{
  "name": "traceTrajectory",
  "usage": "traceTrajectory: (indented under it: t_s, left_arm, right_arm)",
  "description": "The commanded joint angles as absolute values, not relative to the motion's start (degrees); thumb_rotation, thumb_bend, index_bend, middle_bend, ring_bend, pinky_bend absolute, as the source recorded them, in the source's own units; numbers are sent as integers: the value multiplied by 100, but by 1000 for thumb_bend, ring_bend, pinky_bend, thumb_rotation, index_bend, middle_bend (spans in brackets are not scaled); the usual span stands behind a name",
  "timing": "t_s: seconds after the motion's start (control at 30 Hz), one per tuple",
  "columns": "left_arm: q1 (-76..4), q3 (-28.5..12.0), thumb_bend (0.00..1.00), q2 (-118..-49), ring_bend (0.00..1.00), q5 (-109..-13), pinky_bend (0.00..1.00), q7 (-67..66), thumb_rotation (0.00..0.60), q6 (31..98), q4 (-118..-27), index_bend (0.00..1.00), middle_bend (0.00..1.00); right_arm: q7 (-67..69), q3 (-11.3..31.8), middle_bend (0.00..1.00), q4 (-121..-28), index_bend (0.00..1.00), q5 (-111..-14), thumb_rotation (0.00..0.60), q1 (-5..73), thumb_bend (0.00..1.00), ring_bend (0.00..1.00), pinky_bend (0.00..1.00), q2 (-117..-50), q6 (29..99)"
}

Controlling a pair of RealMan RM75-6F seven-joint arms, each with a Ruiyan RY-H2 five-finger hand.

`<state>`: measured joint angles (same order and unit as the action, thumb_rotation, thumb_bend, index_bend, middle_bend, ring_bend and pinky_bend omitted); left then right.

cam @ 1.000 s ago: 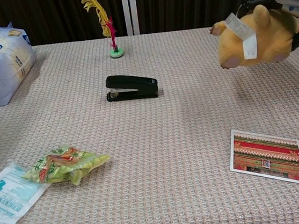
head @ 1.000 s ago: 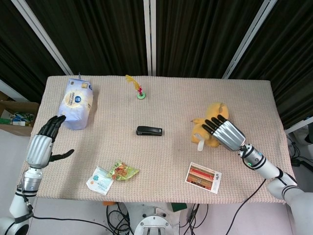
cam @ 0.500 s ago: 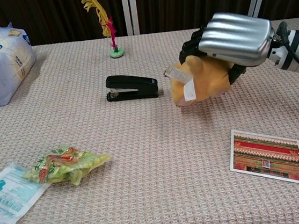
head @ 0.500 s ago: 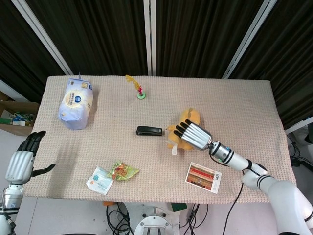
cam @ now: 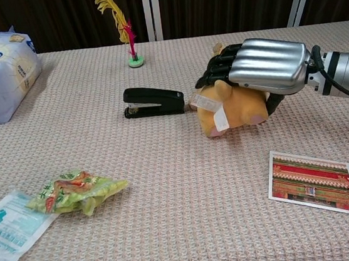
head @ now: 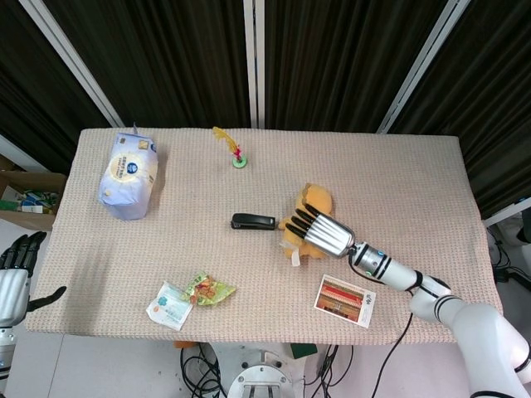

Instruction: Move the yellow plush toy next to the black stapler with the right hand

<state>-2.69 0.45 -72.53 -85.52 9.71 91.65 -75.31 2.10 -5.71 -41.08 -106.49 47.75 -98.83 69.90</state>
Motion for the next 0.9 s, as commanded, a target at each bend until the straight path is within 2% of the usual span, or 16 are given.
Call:
traceTrajectory:
  t_s: [0.03, 0.13, 0.27, 0.37, 0.47, 0.63, 0.9]
  left_arm:
    - [-273, 59, 0, -7220, 64, -8585, 166, 1018, 600, 9094, -7585, 31, 84]
    - [-280, 47, 0, -7183, 64, -8610, 166, 982, 600, 9054, -7622, 31, 83]
    - [-257, 18, 0, -7172, 64, -8643, 166, 946, 600, 9092, -7659, 31, 83]
    - [-248, 20, 0, -7178, 64, -8676, 166, 824, 600, 9087, -7678, 31, 83]
    - [-254, 52, 0, -7201, 64, -8754, 166, 632, 600, 9068, -7737, 31, 83]
    - [-264, 56, 0, -7192, 63, -8838, 164, 485, 600, 9059, -7858, 32, 83]
    - [-257, 53, 0, -7140, 63, -8899, 163, 487, 600, 9045, -7936, 32, 83]
  right_arm:
    - [377, -471, 0, -4646, 0, -10450, 600, 4739, 0, 0, 9, -9540, 7060]
    - [216, -437, 0, -5174, 0, -10385, 600, 4581, 0, 0, 0, -9156, 7306]
    - [-208, -433, 0, -6379, 0, -10224, 600, 3993, 0, 0, 0, -8318, 8035]
    - [-848, -483, 0, -7502, 0, -9689, 600, 3221, 0, 0, 0, -7561, 8468]
    - [-1138, -539, 0, -8281, 0, -8909, 600, 2344, 0, 0, 0, -7162, 8921]
    - [-799, -571, 0, -8523, 0, -8078, 600, 1443, 0, 0, 0, -6967, 9187]
    - [-551, -409, 0, -8081, 0, -7753, 600, 1117, 0, 0, 0, -7226, 8854]
